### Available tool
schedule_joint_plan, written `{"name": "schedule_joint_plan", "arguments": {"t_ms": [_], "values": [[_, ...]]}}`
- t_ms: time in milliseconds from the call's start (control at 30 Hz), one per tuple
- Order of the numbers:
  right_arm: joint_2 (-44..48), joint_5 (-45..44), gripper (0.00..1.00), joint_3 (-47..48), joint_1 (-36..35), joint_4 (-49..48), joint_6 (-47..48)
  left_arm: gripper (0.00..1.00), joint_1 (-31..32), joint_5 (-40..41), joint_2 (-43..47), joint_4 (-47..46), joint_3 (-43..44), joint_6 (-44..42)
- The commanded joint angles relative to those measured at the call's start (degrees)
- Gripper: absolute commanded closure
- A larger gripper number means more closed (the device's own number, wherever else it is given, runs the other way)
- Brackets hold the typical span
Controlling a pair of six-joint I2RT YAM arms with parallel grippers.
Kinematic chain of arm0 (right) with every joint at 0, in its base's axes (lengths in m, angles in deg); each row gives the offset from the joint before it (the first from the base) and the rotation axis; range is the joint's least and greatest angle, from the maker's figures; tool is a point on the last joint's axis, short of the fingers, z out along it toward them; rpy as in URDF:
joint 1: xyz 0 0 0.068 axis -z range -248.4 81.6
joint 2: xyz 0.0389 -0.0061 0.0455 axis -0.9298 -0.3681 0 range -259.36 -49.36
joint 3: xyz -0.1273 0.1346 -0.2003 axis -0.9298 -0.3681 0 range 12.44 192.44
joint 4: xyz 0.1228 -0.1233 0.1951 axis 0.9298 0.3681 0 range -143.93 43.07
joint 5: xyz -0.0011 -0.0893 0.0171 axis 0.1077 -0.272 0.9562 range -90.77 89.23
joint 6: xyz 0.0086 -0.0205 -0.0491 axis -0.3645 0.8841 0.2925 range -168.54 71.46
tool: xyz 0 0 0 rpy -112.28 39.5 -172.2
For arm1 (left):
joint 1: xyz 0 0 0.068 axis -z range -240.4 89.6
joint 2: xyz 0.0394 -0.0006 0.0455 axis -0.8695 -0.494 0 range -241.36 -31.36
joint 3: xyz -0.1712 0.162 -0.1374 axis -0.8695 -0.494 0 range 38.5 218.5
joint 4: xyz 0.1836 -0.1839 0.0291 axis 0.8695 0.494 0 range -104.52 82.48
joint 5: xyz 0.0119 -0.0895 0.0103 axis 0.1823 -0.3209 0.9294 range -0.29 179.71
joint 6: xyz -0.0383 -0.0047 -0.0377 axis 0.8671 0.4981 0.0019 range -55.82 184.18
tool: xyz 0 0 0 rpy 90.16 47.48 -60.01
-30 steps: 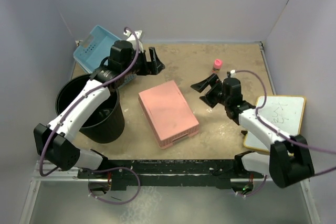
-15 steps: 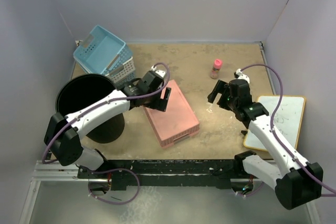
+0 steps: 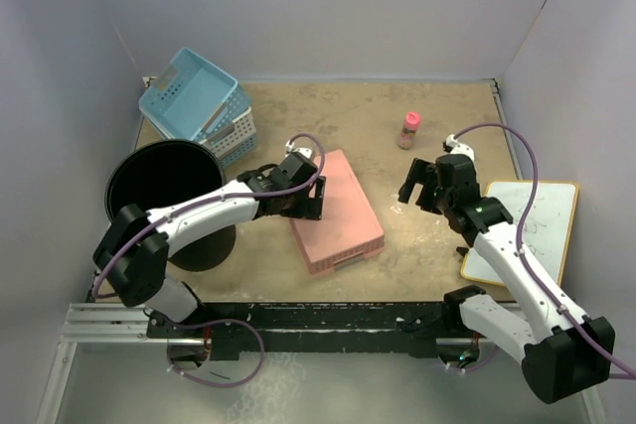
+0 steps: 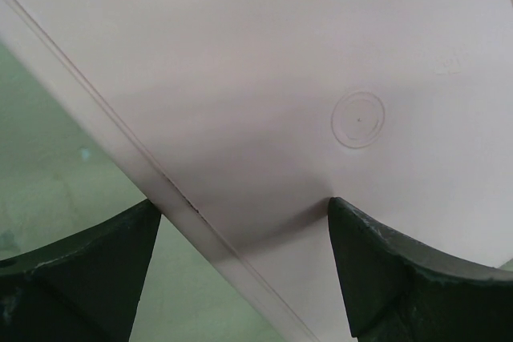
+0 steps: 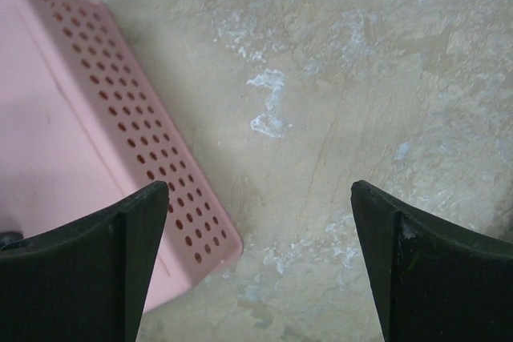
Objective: Turn the large container upside down
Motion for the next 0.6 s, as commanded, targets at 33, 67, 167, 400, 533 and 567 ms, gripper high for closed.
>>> {"name": "schedule_joint_plan", "arguments": {"t_ms": [33, 67, 167, 400, 533, 567], "values": [[0.67, 4.34, 0.03, 3.03, 0.15, 4.52, 3.93, 0.18, -0.16, -9.76, -8.6, -15.13, 9.23, -1.4], [1.05, 4.35, 0.03, 3.42, 0.16, 5.56, 4.08, 0.18, -0.3, -12.1, -11.01, -16.82, 12.11, -1.5], [2.62, 5.9, 0.03, 3.93, 0.16, 7.37, 4.93, 0.18, -0.93, -15.89, -17.62, -22.05, 17.99, -1.18], [4.84, 11.76, 0.03, 3.75, 0.15, 9.23, 8.47, 0.19, -4.58, -14.78, -18.35, -17.93, 28.99, -4.38], [5.52, 20.28, 0.04, 2.44, 0.13, 8.93, 11.13, 0.19, -6.06, -11.39, -14.87, -12.91, 29.53, -6.97], [5.51, 21.87, 0.04, 2.29, 0.09, 8.91, 11.45, 0.19, -6.1, -10.05, -13.87, -11.77, 29.23, -7.62]]}}
